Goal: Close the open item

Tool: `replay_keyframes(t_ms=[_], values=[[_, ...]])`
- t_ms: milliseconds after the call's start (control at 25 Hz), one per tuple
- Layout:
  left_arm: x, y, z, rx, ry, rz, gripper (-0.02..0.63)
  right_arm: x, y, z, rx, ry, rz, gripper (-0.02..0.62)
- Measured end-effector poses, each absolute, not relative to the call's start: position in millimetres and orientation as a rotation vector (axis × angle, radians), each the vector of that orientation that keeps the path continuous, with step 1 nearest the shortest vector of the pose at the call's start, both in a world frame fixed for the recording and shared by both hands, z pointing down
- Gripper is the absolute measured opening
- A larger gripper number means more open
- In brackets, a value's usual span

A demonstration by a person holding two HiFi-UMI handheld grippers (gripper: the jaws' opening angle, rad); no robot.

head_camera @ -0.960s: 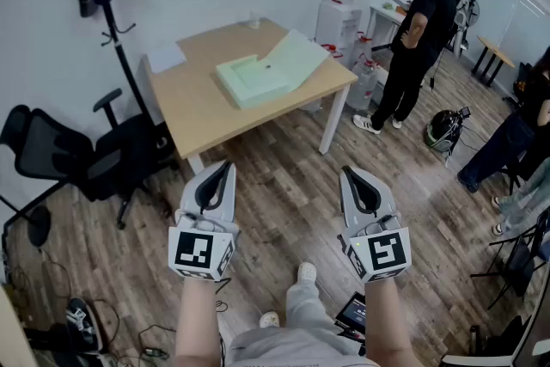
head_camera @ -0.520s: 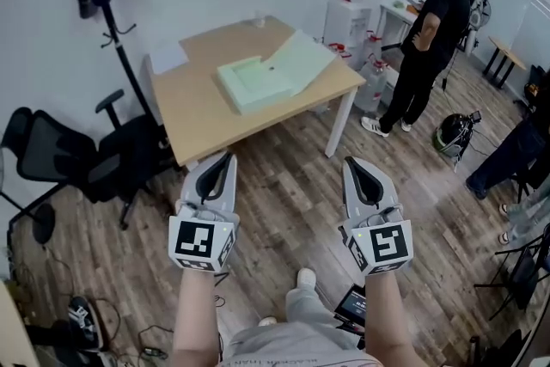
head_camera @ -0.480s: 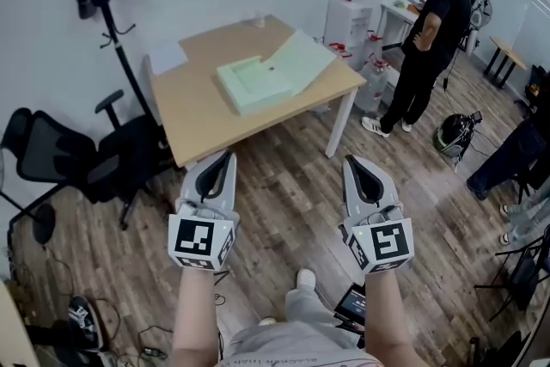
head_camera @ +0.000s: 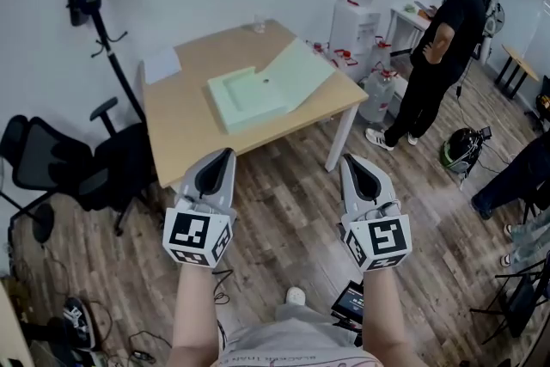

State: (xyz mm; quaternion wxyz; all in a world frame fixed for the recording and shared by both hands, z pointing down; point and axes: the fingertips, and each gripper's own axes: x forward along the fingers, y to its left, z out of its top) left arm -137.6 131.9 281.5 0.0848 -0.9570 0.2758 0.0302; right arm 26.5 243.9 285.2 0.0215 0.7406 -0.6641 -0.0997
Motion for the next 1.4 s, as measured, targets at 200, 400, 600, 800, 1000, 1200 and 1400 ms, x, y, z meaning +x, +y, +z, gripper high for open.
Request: replay_keyframes(t_ms=[200,400,600,800,1000,1200,1400], values=[[-104,118,282,-2.865,0.862,0.101,0.000,64,228,288,2.256,-2.079,-0.319,0.002],[-86,106,283,-2.845,0.943,0.098,0.015,88,215,290,2.230,-2.070,-0.328,0.002],[-79,94,286,-2.839,0.987,0.087,0.015,98,205,293,2.213,-2.083,-0.327,0.002],[-69,84,289,-2.788,1.022,0.022,0.014,111,197,296,2.224,-2.087,-0.309,0.002],[-56,68,290,-2.776,1.015,0.009,0.011,123,182,301,2.224,-2.092,-0.283,0.002],[-48,39,294,-2.782,1.033,0.013,0.011,134,154,304,2.216,-2.093,-0.264,0.002],[-34,2,293,-2.792,1.033,0.031,0.011,152,120,303,2.220,-2.093,-0.252,0.002]])
